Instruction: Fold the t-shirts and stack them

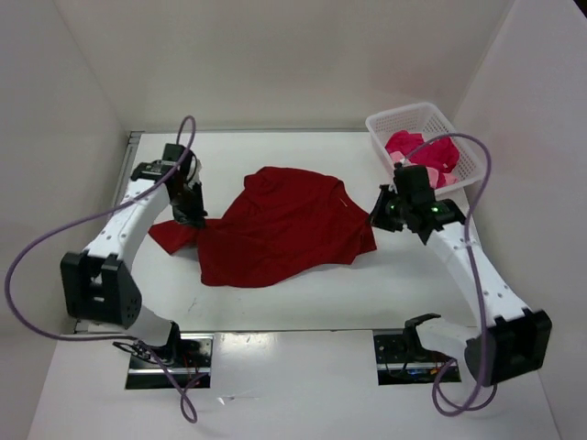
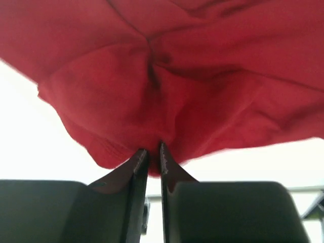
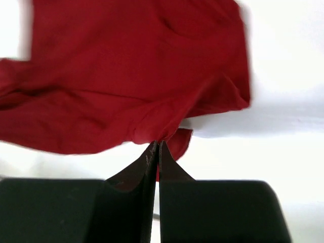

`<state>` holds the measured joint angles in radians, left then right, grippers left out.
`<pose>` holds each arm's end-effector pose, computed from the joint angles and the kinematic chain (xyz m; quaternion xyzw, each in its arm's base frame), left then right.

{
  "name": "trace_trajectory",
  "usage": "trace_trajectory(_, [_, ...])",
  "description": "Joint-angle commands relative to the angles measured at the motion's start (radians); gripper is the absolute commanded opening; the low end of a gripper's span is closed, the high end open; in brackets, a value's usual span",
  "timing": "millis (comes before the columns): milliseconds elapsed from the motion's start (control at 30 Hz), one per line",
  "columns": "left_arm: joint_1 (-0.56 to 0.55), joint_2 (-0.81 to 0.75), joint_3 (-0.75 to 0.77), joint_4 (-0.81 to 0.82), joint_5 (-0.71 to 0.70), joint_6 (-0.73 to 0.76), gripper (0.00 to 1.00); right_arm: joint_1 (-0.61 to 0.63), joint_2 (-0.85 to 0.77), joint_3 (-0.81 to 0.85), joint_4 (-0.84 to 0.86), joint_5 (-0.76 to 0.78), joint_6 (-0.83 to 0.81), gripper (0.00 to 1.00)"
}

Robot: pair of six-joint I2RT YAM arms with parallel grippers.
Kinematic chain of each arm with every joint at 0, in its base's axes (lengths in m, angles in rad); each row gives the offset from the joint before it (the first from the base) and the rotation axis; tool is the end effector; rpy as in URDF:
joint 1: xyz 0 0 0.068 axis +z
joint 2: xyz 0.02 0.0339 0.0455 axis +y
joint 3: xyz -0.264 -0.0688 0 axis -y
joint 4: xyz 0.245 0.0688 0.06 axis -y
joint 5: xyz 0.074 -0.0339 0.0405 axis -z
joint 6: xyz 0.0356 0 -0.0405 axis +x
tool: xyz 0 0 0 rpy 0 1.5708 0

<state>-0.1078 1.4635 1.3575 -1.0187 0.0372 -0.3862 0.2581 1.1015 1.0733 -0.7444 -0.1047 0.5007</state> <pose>0.2872 -0.0324 0.3109 -0.1312 0.9662 -0.0717 0.2100 0.2171 0.0612 0.3257 0.0912 0.9158 0.1885 0.3426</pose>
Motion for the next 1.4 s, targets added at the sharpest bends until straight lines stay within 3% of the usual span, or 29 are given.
trace_trajectory(0, [-0.007, 0.166, -0.113, 0.197, -0.040, 0.001, 0.23, -0.032, 0.086, -0.072, 0.131, 0.043, 0.013, 0.05])
trace_trajectory(67, [-0.007, 0.248, -0.127, 0.264, -0.017, -0.019, 0.26, -0.042, 0.136, -0.084, 0.161, 0.043, 0.022, 0.05])
trace_trajectory(167, [-0.007, 0.412, -0.022, 0.368, 0.015, -0.065, 0.25, -0.051, 0.178, -0.064, 0.174, 0.083, 0.013, 0.05])
trace_trajectory(300, [-0.021, 0.621, 0.279, 0.385, 0.111, -0.103, 0.11, -0.060, 0.222, -0.038, 0.215, 0.094, 0.013, 0.05])
trace_trajectory(333, [-0.042, 0.668, 0.433, 0.385, 0.122, -0.114, 0.11, -0.060, 0.241, -0.029, 0.230, 0.105, 0.025, 0.05])
trace_trajectory(400, [-0.085, 0.817, 0.598, 0.341, 0.179, -0.149, 0.09, -0.060, 0.253, -0.013, 0.250, 0.105, 0.036, 0.05])
trace_trajectory(433, [-0.099, 0.860, 0.679, 0.319, 0.202, -0.158, 0.18, -0.060, 0.253, -0.013, 0.251, 0.114, 0.036, 0.05])
trace_trajectory(467, [-0.115, 0.917, 0.801, 0.304, 0.226, -0.167, 0.33, -0.069, 0.267, 0.000, 0.251, 0.114, 0.036, 0.05])
trace_trajectory(533, [-0.138, 0.882, 0.828, 0.292, 0.247, -0.168, 0.68, -0.069, 0.276, 0.025, 0.251, 0.114, 0.036, 0.05])
trace_trajectory(567, [-0.138, 0.835, 0.702, 0.351, 0.231, -0.168, 0.95, -0.069, 0.276, 0.025, 0.251, 0.114, 0.036, 0.05])
trace_trajectory(600, [-0.121, 0.708, 0.602, 0.443, 0.201, -0.177, 1.00, -0.069, 0.276, 0.025, 0.251, 0.105, 0.036, 0.05])
trace_trajectory(667, [-0.084, 0.567, 0.388, 0.532, 0.191, -0.195, 1.00, -0.069, 0.276, 0.025, 0.251, 0.094, 0.036, 0.05])
trace_trajectory(700, [-0.058, 0.502, 0.192, 0.564, 0.191, -0.218, 1.00, -0.069, 0.276, 0.025, 0.251, 0.094, 0.036, 0.05])
trace_trajectory(767, [0.014, 0.338, 0.032, 0.630, 0.150, -0.227, 1.00, -0.069, 0.265, 0.025, 0.251, 0.094, 0.036, 0.05])
trace_trajectory(867, [0.077, 0.236, -0.168, 0.681, 0.141, -0.264, 0.83, -0.069, 0.255, 0.025, 0.251, 0.070, 0.027, 0.05])
trace_trajectory(967, [0.144, 0.175, -0.330, 0.762, 0.196, -0.354, 0.56, -0.069, 0.222, 0.025, 0.226, 0.069, 0.018, 0.05])
trace_trajectory(1033, [0.180, 0.132, -0.400, 0.813, 0.225, -0.414, 0.45, -0.069, 0.190, 0.013, 0.215, 0.069, 0.009, 0.05])
trace_trajectory(1133, [0.192, 0.097, -0.471, 0.824, 0.237, -0.405, 0.43, -0.069, 0.161, -0.016, 0.206, 0.069, 0.009, 0.05])
trace_trajectory(1233, [0.192, 0.097, -0.524, 0.815, 0.266, -0.431, 0.50, -0.069, 0.149, -0.044, 0.197, 0.050, 0.009, 0.05])
trace_trajectory(1367, [0.192, 0.074, -0.602, 0.824, 0.259, -0.491, 0.50, -0.069, 0.117, -0.053, 0.197, 0.040, 0.009, 0.05])
